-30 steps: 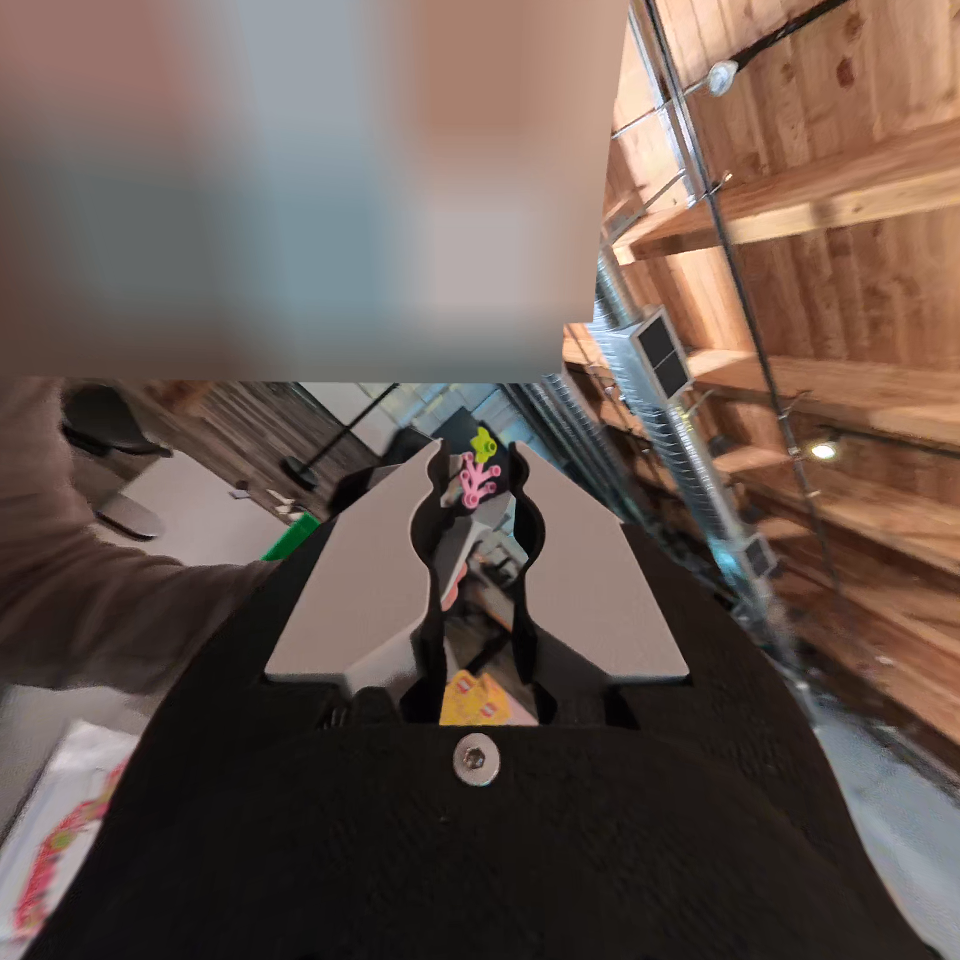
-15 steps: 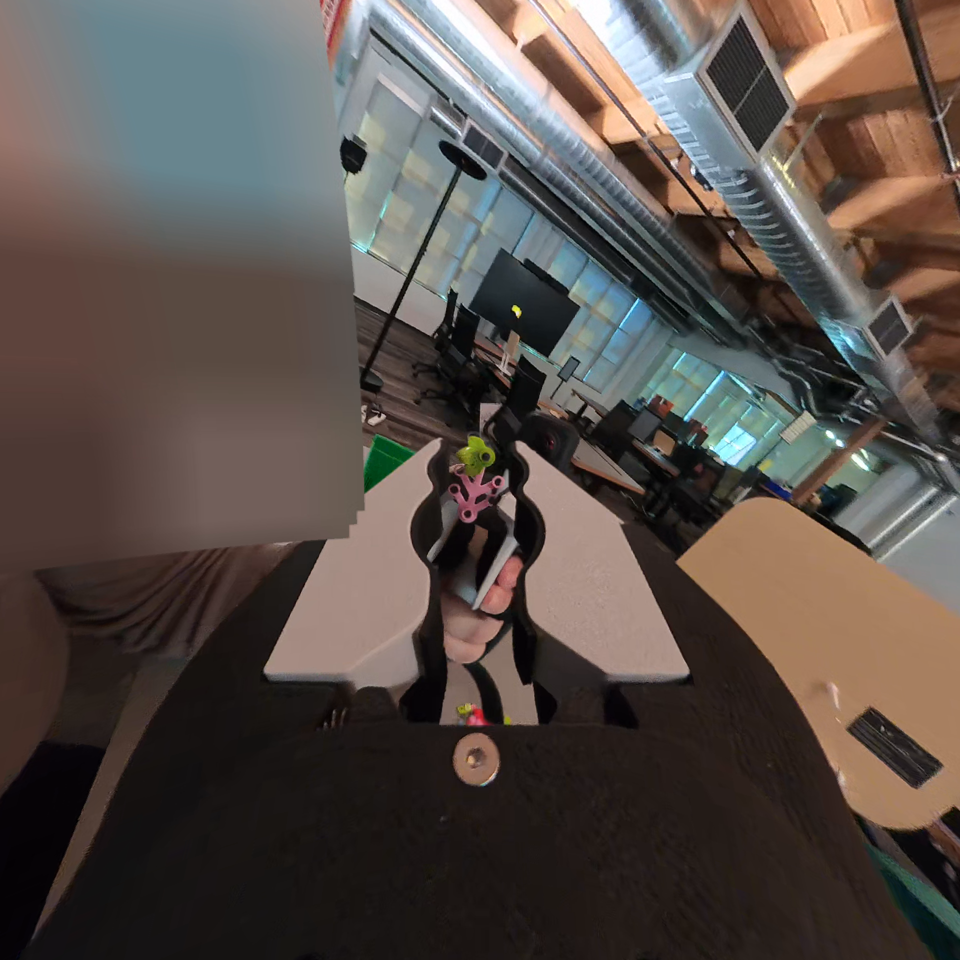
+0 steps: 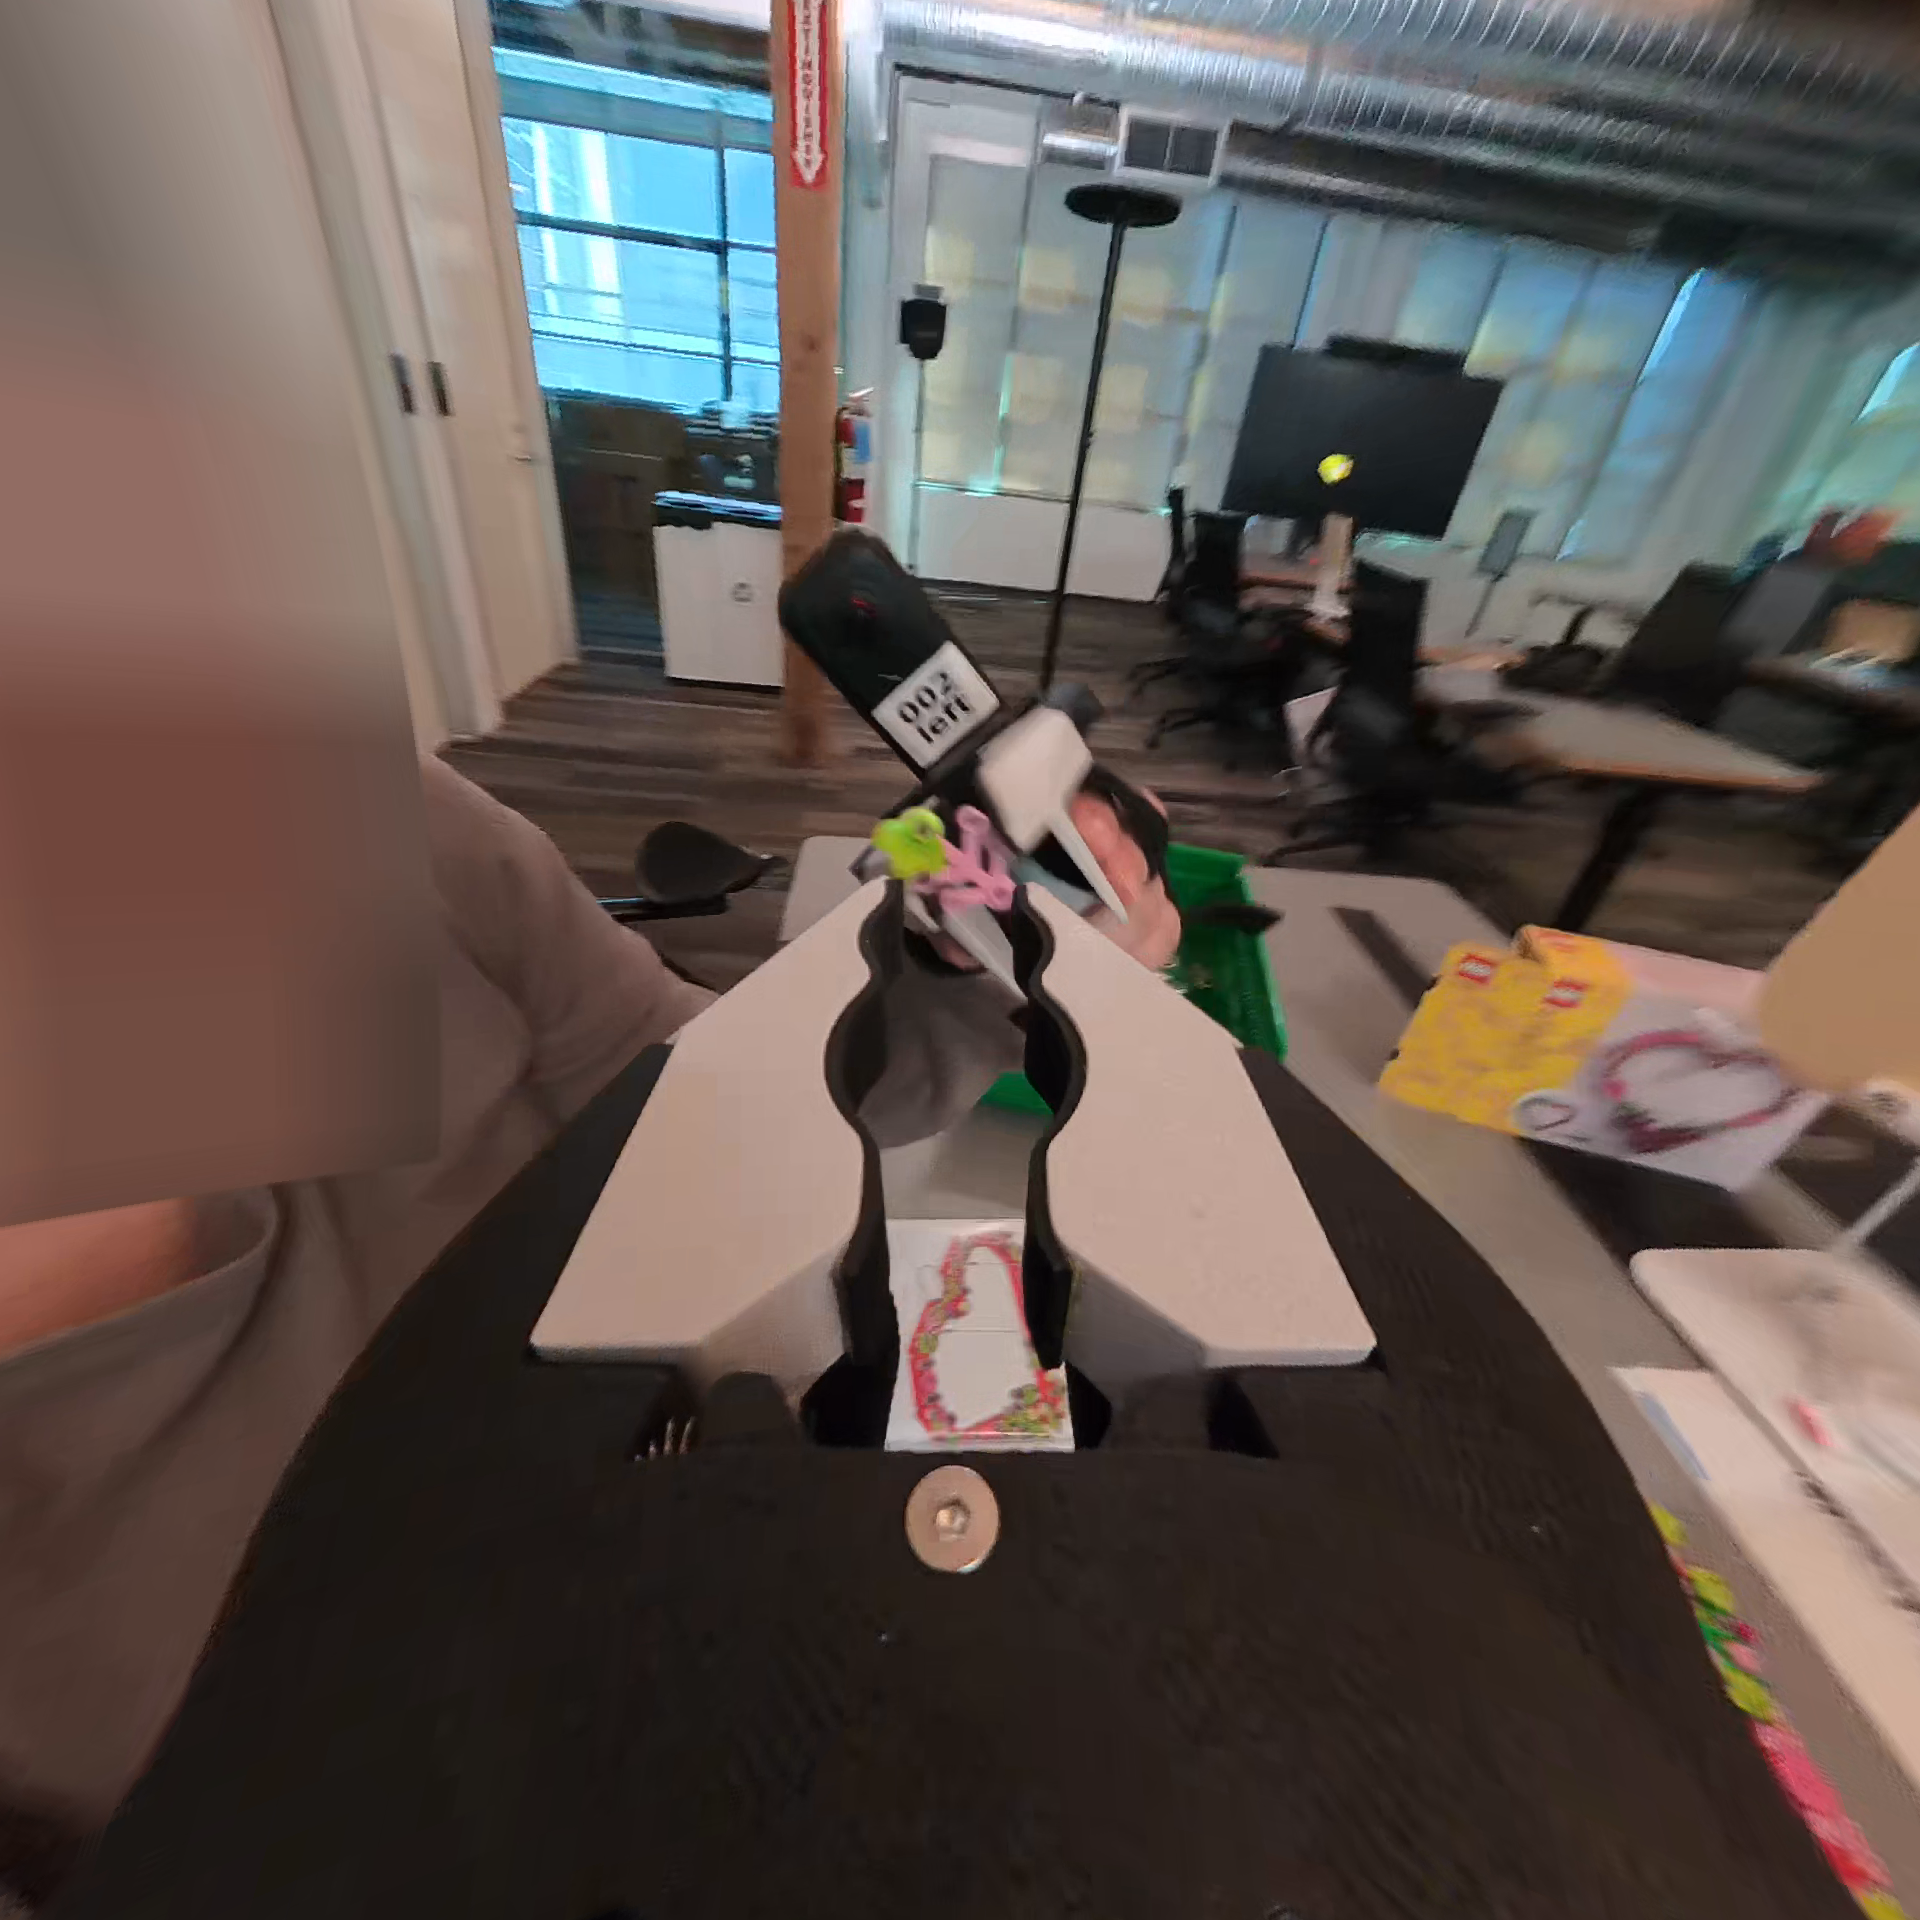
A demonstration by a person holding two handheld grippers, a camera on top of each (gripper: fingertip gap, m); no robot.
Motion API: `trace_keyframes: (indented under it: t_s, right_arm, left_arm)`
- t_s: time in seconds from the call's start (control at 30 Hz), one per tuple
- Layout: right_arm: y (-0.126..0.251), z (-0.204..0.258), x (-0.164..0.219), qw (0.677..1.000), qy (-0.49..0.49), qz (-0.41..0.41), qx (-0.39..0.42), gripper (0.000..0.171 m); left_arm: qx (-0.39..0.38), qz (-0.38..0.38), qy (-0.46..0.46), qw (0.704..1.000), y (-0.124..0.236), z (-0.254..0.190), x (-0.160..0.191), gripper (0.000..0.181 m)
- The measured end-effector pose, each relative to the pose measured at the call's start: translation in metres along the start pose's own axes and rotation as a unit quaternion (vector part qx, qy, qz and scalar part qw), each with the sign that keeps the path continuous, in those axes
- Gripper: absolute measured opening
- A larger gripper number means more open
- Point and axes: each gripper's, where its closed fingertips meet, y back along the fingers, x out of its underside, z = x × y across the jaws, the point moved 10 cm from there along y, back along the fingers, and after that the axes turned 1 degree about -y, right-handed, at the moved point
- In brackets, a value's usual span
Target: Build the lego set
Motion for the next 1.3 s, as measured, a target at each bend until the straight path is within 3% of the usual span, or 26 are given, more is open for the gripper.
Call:
trace_keyframes:
  t_s: [0.03,0.3,0.6,1.0,1.3]
  right_arm:
    - [0.001,-0.003,0.001,1.000,-0.009,-0.004,-0.014,0.019]
    - [-0.012,-0.011,0.008,0.992,-0.059,0.001,-0.115,0.023]
    - [-0.012,-0.019,0.014,0.989,-0.081,-0.004,-0.125,0.013]
    - [-0.007,-0.002,0.016,0.993,0.020,0.000,-0.114,0.013]
    - [-0.005,0.019,0.013,0.988,0.139,0.001,-0.059,0.012]
  left_arm:
    - [-0.003,0.011,-0.013,1.000,0.000,-0.001,-0.002,0.018]
    - [-0.011,0.062,-0.062,0.996,-0.004,-0.007,-0.004,0.018]
    - [-0.013,0.078,-0.072,0.994,-0.005,-0.009,-0.004,0.018]
    - [0.057,0.019,0.074,0.995,-0.012,-0.007,0.000,0.019]
    - [0.102,-0.028,0.195,0.975,-0.015,-0.001,0.005,0.018]
